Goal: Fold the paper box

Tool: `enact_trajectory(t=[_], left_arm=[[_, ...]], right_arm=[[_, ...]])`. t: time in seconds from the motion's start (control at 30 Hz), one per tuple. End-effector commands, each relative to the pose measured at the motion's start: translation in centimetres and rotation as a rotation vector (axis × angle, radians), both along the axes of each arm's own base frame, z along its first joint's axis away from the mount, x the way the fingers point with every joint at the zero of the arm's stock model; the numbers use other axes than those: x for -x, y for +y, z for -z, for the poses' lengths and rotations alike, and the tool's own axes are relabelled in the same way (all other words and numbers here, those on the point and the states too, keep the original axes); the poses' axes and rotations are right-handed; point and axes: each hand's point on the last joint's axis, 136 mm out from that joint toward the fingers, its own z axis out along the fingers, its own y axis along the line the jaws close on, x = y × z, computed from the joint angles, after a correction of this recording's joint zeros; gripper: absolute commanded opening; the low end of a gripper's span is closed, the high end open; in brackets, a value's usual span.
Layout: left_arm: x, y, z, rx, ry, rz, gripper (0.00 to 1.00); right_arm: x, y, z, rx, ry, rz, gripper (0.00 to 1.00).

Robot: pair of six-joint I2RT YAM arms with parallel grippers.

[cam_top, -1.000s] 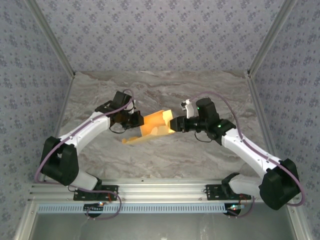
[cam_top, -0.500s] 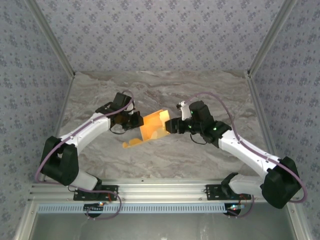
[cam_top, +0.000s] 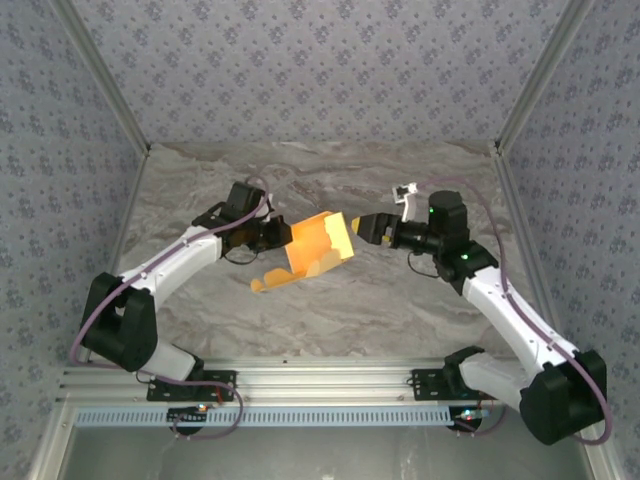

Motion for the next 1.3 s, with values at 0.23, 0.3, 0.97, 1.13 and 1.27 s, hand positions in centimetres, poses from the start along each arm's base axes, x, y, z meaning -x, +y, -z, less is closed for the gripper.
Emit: enact_trajectory(t=[0.23, 0.3, 0.97, 1.13, 1.27], left_arm=[[0.5, -2.1, -3.5, 0.079, -0.104, 0.108, 0.01], [0.8, -2.4, -3.3, 0.072, -0.098, 0.124, 0.01], [0.5, -2.8, -2.7, 0.029, -0.095, 0.094, 0.01], [-0.1, -2.0, -2.0, -0.014, -0.098, 0.053, 0.01], [-0.4, -1.8, -2.0, -0.015, -0.117, 0.04, 0.01]], right_arm=[[1.3, -0.5, 1.9, 0.075, 0.072, -0.084, 0.64], [1.6, 0.3, 2.3, 0.096, 0.071, -0.105, 0.62], [2.1, 5.1, 5.5, 0.309, 0.039, -0.154, 0.66], [2.2, 5.2, 5.9, 0.335, 0.039, -0.173, 0.64], [2.2, 4.9, 6.1, 0.352, 0.026, -0.177, 0.63]])
